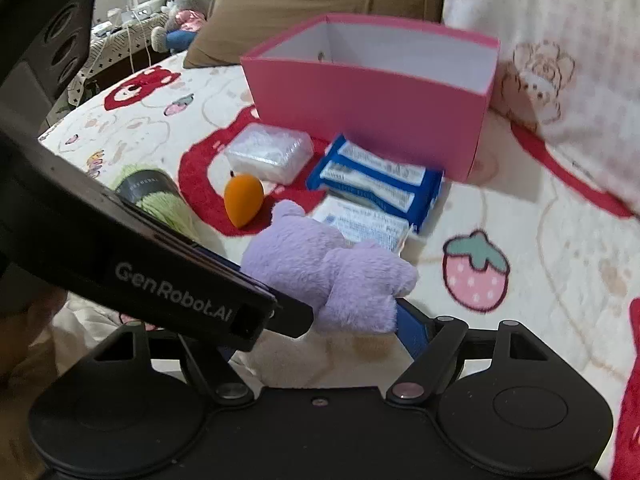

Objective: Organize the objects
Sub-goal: 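Close the left tool on the lavender plush toy and lift it, then carry the plush toy with the left tool over the pink box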

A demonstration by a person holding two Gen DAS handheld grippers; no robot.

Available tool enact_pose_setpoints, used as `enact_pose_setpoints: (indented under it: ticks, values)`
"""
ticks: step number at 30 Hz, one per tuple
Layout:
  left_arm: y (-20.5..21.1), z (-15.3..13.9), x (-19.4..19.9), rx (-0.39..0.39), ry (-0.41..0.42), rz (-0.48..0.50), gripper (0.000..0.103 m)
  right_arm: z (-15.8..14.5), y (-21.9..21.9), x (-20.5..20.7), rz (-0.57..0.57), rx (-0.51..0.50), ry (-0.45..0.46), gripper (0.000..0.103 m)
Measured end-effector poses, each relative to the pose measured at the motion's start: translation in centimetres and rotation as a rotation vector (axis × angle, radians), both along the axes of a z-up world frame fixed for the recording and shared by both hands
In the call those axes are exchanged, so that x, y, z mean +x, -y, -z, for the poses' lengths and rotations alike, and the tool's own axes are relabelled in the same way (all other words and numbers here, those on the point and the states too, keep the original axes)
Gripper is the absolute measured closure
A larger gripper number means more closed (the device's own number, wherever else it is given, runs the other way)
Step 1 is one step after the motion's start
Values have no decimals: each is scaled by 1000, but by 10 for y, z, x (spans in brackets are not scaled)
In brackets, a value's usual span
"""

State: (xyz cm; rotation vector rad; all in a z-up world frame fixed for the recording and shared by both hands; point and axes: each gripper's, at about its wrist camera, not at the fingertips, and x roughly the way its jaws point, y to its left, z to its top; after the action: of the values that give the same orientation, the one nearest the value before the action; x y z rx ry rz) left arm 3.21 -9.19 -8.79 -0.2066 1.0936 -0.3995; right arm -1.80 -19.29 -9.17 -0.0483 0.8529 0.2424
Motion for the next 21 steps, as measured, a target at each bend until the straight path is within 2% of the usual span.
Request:
enact_pose_setpoints:
  ticks: [10,14,18,21]
  values:
    - [0,-35,-7,68,118,77,61,-24,-2,-5,-24,2,92,19]
    - [-3,-46,-6,80,127,93,61,-35,-5,-7,-46,-8,127,15]
    - [2,-59,-2,126,137,117,61,-45,-7,-6,-64,-8,145,14]
    - [0,-69,2,125,143,119,61,-51,-9,-3,-70,-14,162,10]
